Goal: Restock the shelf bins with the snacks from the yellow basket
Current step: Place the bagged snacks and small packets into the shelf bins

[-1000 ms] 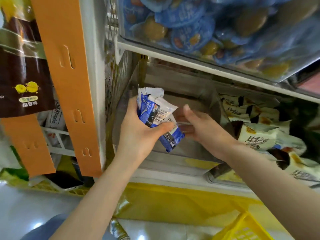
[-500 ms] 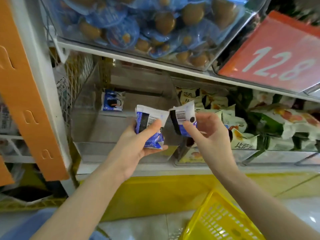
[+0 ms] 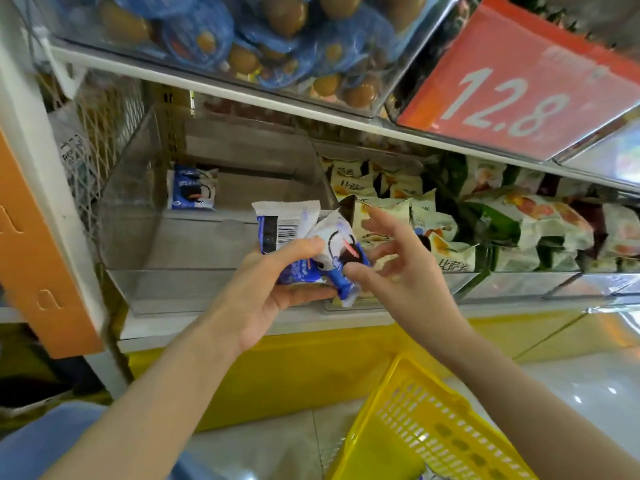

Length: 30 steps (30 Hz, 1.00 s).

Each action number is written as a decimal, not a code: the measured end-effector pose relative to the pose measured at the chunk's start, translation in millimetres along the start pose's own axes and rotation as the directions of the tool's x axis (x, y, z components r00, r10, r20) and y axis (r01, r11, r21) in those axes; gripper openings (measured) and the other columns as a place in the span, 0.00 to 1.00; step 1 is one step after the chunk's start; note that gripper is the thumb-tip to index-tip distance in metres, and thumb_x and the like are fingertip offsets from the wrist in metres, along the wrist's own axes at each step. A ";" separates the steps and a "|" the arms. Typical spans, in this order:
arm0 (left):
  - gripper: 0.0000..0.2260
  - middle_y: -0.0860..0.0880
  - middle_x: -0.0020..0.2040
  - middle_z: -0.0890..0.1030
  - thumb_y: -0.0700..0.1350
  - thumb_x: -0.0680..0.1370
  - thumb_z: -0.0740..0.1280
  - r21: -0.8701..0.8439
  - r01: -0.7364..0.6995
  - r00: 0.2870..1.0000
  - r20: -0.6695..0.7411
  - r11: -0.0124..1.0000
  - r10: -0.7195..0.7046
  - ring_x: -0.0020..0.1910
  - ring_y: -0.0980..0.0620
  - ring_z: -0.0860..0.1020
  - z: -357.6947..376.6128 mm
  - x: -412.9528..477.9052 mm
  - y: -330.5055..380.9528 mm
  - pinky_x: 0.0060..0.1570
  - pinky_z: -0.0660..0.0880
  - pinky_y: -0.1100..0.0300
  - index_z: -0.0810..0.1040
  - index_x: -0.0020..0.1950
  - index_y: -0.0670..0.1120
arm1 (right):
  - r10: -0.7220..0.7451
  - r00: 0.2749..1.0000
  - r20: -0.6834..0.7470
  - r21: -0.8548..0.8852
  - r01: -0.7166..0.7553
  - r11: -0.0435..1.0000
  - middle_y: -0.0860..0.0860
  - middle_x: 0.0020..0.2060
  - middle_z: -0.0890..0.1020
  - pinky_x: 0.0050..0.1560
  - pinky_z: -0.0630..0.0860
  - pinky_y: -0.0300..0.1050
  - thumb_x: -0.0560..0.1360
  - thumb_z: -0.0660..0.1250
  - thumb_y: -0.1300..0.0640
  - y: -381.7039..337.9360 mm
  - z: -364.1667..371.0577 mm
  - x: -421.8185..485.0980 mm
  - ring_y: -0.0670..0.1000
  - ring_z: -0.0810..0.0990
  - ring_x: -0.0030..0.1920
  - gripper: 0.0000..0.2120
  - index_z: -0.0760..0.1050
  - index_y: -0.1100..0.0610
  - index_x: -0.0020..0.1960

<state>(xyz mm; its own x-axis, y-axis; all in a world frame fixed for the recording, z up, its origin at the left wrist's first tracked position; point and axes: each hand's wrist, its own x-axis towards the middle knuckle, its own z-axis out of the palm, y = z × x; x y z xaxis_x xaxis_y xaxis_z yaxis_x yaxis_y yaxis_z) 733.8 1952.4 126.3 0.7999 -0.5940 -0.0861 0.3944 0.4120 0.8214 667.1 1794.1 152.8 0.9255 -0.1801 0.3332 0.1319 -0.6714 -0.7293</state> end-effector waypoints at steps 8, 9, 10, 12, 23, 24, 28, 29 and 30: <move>0.24 0.44 0.51 0.83 0.48 0.66 0.71 0.107 -0.110 0.994 -0.015 0.988 0.113 0.48 0.47 0.83 -16.9 -3.4 12.0 0.39 0.80 0.57 0.75 0.60 0.43 | 0.046 0.955 0.294 -0.044 -0.035 0.998 0.43 0.43 0.82 0.40 0.76 0.34 0.66 0.72 0.47 -22.7 -8.5 20.1 0.40 0.79 0.44 0.13 0.75 0.46 0.49; 0.24 0.44 0.52 0.83 0.49 0.66 0.71 0.113 -0.145 0.986 -0.066 0.983 0.153 0.48 0.48 0.83 -18.1 -2.9 13.5 0.40 0.81 0.57 0.75 0.60 0.43 | 0.068 0.963 0.259 -0.008 -0.068 0.998 0.45 0.43 0.82 0.38 0.77 0.35 0.66 0.73 0.49 -24.1 -7.3 24.4 0.41 0.80 0.42 0.13 0.75 0.48 0.48; 0.25 0.45 0.53 0.83 0.49 0.66 0.70 0.119 -0.177 0.974 -0.120 0.977 0.192 0.48 0.49 0.83 -20.1 -2.1 15.1 0.41 0.81 0.57 0.75 0.61 0.43 | 0.097 0.971 0.216 0.032 -0.107 0.994 0.46 0.43 0.81 0.35 0.77 0.33 0.67 0.74 0.51 -25.9 -5.7 29.4 0.39 0.81 0.40 0.14 0.73 0.50 0.49; 0.26 0.46 0.54 0.82 0.51 0.65 0.70 0.140 -0.234 0.941 -0.218 0.962 0.260 0.48 0.50 0.82 -26.2 0.4 20.1 0.44 0.81 0.54 0.74 0.62 0.45 | 0.160 0.977 0.143 0.149 -0.181 0.972 0.47 0.46 0.79 0.31 0.76 0.32 0.68 0.74 0.56 -29.9 0.5 40.6 0.36 0.81 0.38 0.18 0.69 0.51 0.52; 0.12 0.61 0.43 0.77 0.50 0.73 0.69 0.597 -0.353 0.688 -0.356 0.720 0.633 0.40 0.70 0.77 -78.6 -4.6 38.4 0.37 0.72 0.77 0.69 0.51 0.53 | 0.170 0.983 -0.069 -0.140 -0.178 0.974 0.51 0.55 0.78 0.52 0.78 0.47 0.67 0.74 0.50 -21.4 87.1 143.0 0.51 0.78 0.53 0.28 0.69 0.58 0.63; 0.12 0.63 0.43 0.77 0.50 0.73 0.69 0.629 -0.352 0.669 -0.348 0.693 0.657 0.40 0.72 0.76 -82.2 -6.3 38.9 0.36 0.70 0.79 0.69 0.53 0.52 | 0.182 0.981 -0.062 -0.153 -0.189 0.970 0.53 0.57 0.78 0.53 0.78 0.46 0.68 0.74 0.51 -14.7 97.6 153.5 0.51 0.78 0.54 0.29 0.67 0.59 0.64; 0.11 0.63 0.38 0.77 0.49 0.73 0.69 0.641 -0.361 0.650 -0.348 0.678 0.675 0.37 0.73 0.75 -90.6 -9.5 43.7 0.33 0.68 0.79 0.68 0.50 0.53 | 0.215 0.975 -0.055 -0.272 -0.221 0.936 0.54 0.61 0.75 0.52 0.69 0.38 0.70 0.73 0.52 8.7 134.3 189.0 0.50 0.74 0.57 0.30 0.66 0.59 0.67; 0.10 0.64 0.37 0.78 0.49 0.73 0.69 0.629 -0.369 0.660 -0.341 0.684 0.669 0.36 0.72 0.76 -91.5 -9.2 45.6 0.32 0.68 0.79 0.68 0.48 0.54 | 0.220 0.974 -0.058 -0.293 -0.227 0.929 0.54 0.61 0.75 0.54 0.69 0.39 0.69 0.73 0.51 13.5 141.2 196.6 0.52 0.75 0.59 0.30 0.67 0.59 0.66; 0.10 0.66 0.36 0.78 0.48 0.73 0.69 0.621 -0.375 0.670 -0.333 0.689 0.664 0.36 0.71 0.76 -91.9 -8.3 47.6 0.32 0.68 0.78 0.68 0.46 0.55 | 0.220 0.973 -0.061 -0.324 -0.228 0.918 0.54 0.61 0.76 0.55 0.70 0.40 0.69 0.73 0.51 17.3 146.5 203.2 0.53 0.75 0.60 0.29 0.69 0.59 0.65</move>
<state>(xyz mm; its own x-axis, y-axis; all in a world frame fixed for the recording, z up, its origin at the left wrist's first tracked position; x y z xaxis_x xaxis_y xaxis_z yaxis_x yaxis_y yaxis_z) 787.6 2040.4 114.2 0.9480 0.1058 0.3001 -0.3088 0.0776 0.9480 909.5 1851.2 120.4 0.9083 -0.3672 0.2001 -0.2053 -0.8083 -0.5518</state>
